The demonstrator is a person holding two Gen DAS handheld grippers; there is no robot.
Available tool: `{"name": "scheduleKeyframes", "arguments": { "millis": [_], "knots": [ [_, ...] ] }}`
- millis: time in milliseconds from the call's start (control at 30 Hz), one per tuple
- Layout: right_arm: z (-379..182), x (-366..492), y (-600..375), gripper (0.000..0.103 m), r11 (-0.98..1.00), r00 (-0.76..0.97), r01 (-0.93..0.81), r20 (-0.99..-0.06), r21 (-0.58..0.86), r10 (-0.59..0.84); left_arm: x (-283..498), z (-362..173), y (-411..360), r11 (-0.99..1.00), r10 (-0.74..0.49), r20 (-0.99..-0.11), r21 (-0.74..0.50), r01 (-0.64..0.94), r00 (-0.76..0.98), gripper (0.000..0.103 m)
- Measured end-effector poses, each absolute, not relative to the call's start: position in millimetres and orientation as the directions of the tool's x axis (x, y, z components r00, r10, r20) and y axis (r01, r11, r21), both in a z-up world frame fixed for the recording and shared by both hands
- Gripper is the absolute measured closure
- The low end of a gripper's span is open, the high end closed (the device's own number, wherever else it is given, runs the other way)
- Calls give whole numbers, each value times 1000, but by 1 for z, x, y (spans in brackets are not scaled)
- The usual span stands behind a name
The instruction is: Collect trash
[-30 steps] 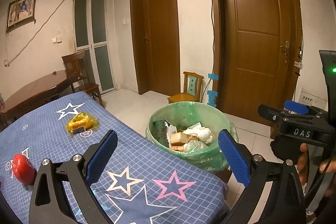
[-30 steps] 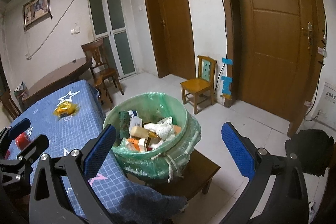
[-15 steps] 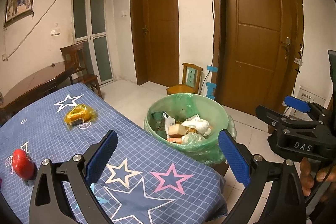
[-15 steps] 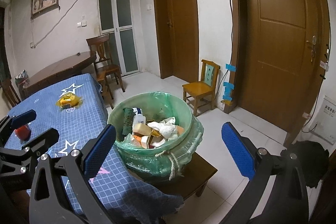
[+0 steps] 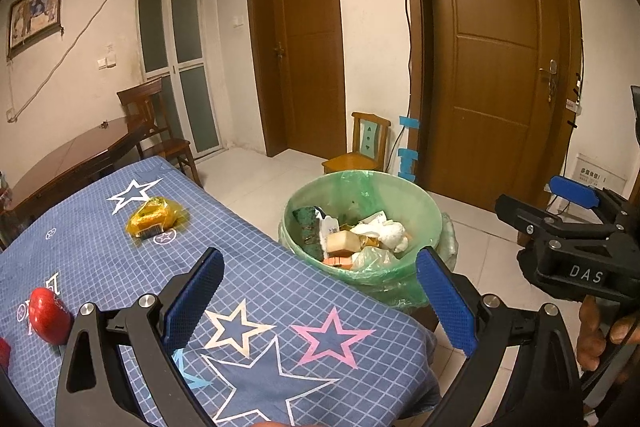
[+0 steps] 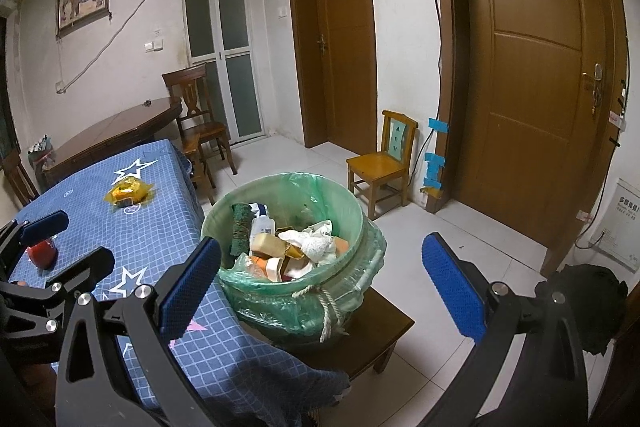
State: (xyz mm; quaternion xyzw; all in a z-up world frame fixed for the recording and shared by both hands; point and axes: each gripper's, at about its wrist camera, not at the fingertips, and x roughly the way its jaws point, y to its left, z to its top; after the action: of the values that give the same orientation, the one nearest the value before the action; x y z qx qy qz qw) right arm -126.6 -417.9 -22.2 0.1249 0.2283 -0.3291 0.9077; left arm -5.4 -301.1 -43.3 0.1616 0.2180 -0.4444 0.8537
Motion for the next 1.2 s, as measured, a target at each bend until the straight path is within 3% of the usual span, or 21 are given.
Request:
{"name": "scheduleKeyframes", "arguments": {
  "millis": [400, 567, 867, 1000, 1200],
  "knots": [
    [-24, -127, -419, 6, 751, 679, 656, -499, 81, -539, -7, -45, -302, 554, -687, -511, 92, 827, 517, 7],
    [-24, -127, -420, 6, 750, 678, 657, -497, 81, -541, -20, -43, -297, 549, -715, -425, 149, 822, 555, 7],
    [-27, -131, -422, 6, 740, 671, 667, -500, 86, -547, -25, -49, -302, 530, -714, -453, 148, 835, 534, 8],
    [-25, -134, -424, 6, 731, 667, 676, -497, 91, -555, -21, -48, -300, 532, -715, -465, 123, 838, 522, 17],
    [-25, -133, -424, 6, 728, 665, 680, -497, 93, -557, -18, -50, -300, 542, -706, -466, 130, 830, 534, 18]
  ]
}}
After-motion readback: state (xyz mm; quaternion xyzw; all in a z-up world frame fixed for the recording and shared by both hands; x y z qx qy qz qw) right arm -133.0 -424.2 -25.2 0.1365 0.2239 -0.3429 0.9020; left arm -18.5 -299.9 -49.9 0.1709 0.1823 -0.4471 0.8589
